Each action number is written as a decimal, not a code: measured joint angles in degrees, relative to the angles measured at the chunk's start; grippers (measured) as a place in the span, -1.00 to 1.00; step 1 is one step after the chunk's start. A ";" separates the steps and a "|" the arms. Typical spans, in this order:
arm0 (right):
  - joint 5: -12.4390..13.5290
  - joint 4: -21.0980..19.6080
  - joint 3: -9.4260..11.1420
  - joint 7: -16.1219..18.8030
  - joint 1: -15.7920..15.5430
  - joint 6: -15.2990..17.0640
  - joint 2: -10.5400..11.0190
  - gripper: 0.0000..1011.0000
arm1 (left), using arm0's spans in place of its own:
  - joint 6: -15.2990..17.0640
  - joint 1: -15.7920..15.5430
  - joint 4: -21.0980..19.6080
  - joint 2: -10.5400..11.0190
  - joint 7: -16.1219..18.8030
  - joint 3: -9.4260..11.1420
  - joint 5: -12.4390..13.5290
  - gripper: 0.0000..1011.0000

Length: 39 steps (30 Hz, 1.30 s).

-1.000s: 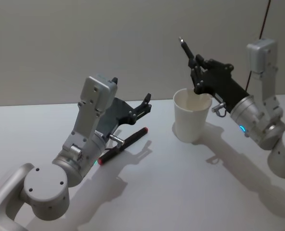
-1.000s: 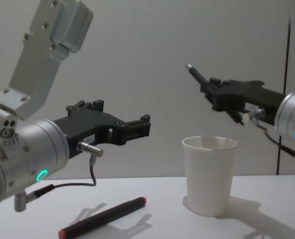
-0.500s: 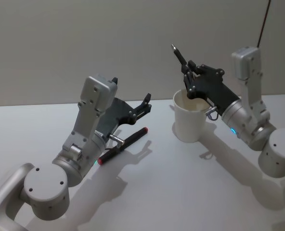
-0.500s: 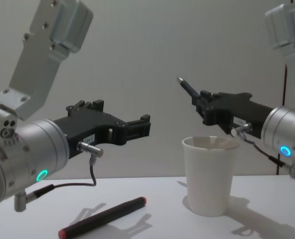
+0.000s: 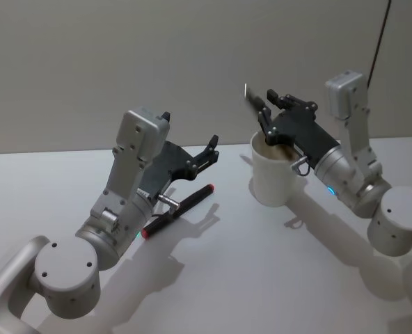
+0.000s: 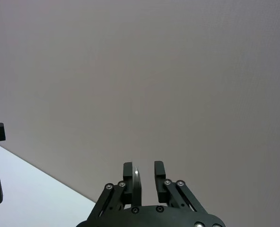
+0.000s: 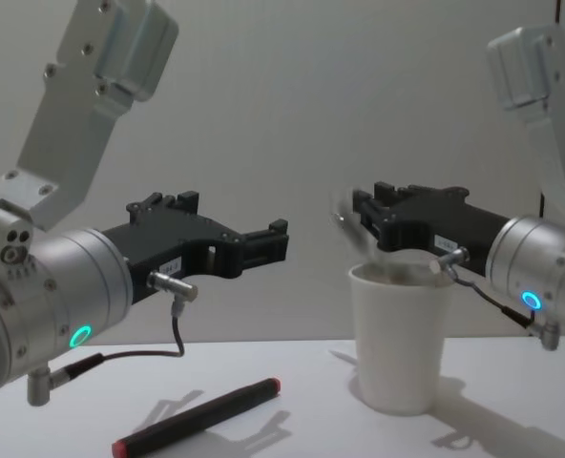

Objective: Place the pen into the pen holder.

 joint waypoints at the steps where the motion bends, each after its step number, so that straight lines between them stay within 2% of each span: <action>1: -0.03 0.11 -0.02 0.00 0.04 -0.06 -0.01 -0.50 | 0.00 0.00 0.00 0.00 0.00 0.00 0.00 0.98; 4: -0.15 0.39 -0.06 0.02 0.15 -0.27 -0.08 -0.30 | 0.00 0.00 0.00 0.00 0.00 0.00 0.00 0.98; 5: -0.18 0.53 -0.08 0.03 0.22 -0.34 -0.11 -0.18 | 0.00 0.00 0.00 0.00 0.00 0.00 0.00 0.98; 7: -0.19 0.59 -0.09 0.04 0.25 -0.37 -0.12 -0.16 | 0.00 0.00 0.00 0.00 0.00 0.00 0.00 0.98; 9: -0.25 0.81 -0.12 0.06 0.32 -0.51 -0.16 -0.04 | 0.00 0.00 0.00 0.00 0.00 0.00 0.00 0.98; 10: -0.27 0.85 -0.12 0.06 0.34 -0.54 -0.17 0.09 | 0.00 0.00 0.00 0.00 0.00 0.00 0.00 0.98; 12: -0.31 0.98 -0.13 0.07 0.41 -0.62 -0.19 0.17 | 0.00 0.00 0.00 0.00 0.00 0.00 0.00 0.98; 13: -0.31 0.98 -0.13 0.07 0.41 -0.62 -0.19 0.29 | 0.00 0.00 0.00 0.00 0.00 0.00 0.00 0.98; 17: -0.38 1.12 -0.16 0.08 0.46 -0.70 -0.22 0.52 | 0.00 0.00 0.00 0.00 0.00 0.00 0.00 0.98; 18: -0.38 1.13 -0.16 0.09 0.47 -0.70 -0.22 0.52 | 0.00 0.00 0.00 0.00 0.00 0.00 0.00 0.98; 20: -0.35 1.10 -0.16 0.10 0.46 -0.69 -0.21 0.68 | 0.00 0.00 0.00 0.00 0.00 0.00 0.00 0.98; 21: -0.19 0.78 -0.13 0.10 0.36 -0.58 -0.15 0.77 | 0.00 0.00 0.00 0.00 0.00 0.00 0.00 0.98; 22: -0.19 0.78 -0.13 0.10 0.36 -0.58 -0.15 0.77 | 0.00 0.00 0.00 0.00 0.00 0.00 0.00 0.98; 25: 0.61 -0.87 0.10 0.07 -0.49 0.55 0.26 0.93 | 0.00 0.00 0.00 0.00 0.00 0.00 0.00 0.98; 32: 2.04 -5.33 0.64 -0.68 -3.06 3.47 1.53 0.98 | 0.00 0.00 0.00 0.00 0.00 0.00 0.00 0.98; 37: 3.17 -9.93 1.11 -2.03 -6.00 6.31 2.94 0.98 | 0.00 0.00 0.00 0.00 0.00 0.00 0.00 0.98; 39: 3.21 -10.09 1.15 -2.10 -6.11 6.39 3.01 0.98 | 0.00 0.00 0.00 0.00 0.00 0.00 0.00 0.98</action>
